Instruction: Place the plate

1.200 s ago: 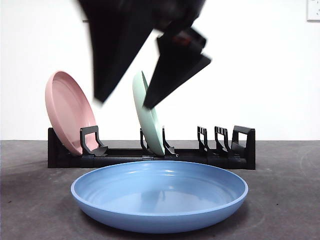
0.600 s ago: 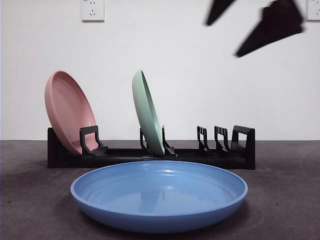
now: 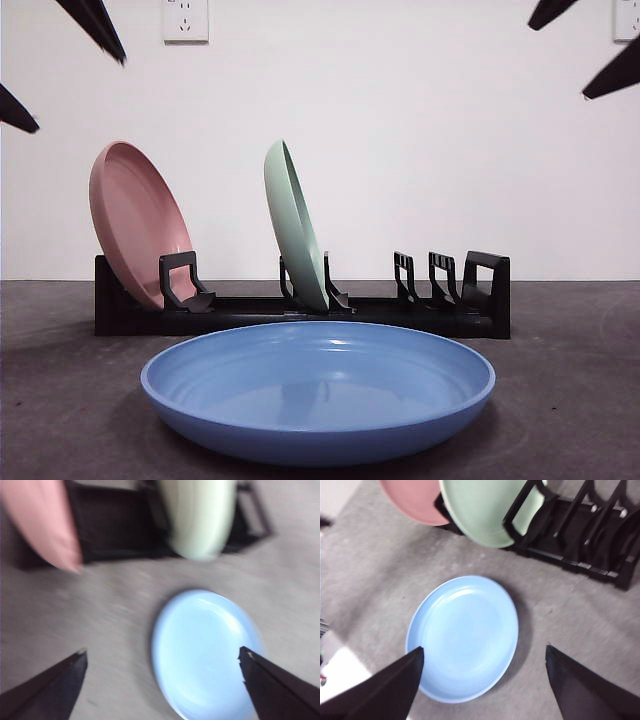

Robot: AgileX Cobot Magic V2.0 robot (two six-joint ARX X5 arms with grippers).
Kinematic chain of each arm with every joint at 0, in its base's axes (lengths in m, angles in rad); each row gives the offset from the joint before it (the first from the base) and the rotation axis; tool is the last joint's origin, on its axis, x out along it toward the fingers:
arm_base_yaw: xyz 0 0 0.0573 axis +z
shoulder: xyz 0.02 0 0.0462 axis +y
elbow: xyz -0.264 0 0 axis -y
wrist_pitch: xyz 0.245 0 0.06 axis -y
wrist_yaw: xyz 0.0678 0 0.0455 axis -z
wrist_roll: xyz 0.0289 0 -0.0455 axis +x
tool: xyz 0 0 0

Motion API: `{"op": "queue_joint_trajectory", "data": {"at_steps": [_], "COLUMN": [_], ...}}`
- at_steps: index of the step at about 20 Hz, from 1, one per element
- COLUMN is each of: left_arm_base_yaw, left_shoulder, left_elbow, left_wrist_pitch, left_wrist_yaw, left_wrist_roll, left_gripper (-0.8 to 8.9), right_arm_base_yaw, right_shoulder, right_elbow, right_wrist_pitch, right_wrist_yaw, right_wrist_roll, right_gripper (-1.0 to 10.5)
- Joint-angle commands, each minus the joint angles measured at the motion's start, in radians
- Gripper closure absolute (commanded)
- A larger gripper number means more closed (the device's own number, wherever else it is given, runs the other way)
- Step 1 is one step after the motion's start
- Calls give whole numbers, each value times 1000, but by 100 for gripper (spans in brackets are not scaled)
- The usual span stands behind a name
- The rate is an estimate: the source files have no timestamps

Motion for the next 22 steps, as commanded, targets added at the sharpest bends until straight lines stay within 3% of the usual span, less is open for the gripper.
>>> {"op": "queue_joint_trajectory", "data": {"at_steps": [1, 6, 11, 17, 22], "left_arm_base_yaw": [-22, -101, -159, -163, -162], "left_shoulder": [97, 342, 525, 628, 660], "left_elbow": [98, 390, 563, 574, 574], "left_wrist_pitch": [-13, -134, -126, -54, -47], "left_wrist_yaw": [-116, -482, -781, -869, -903], "left_wrist_roll": [10, 62, 146, 159, 162], "left_gripper": [309, 310, 314, 325, 468], "right_arm_base_yaw": [0, 3, 5, 34, 45], "right_shoulder": [-47, -97, -97, -97, -97], "right_elbow": [-43, -99, -99, -99, -99], "right_wrist_pitch": [30, 61, 74, 85, 86], "right_wrist_yaw": [-16, -48, -63, -66, -66], "right_wrist_roll": [12, 62, 69, 69, 69], "right_gripper": [562, 562, 562, 562, 562]}}
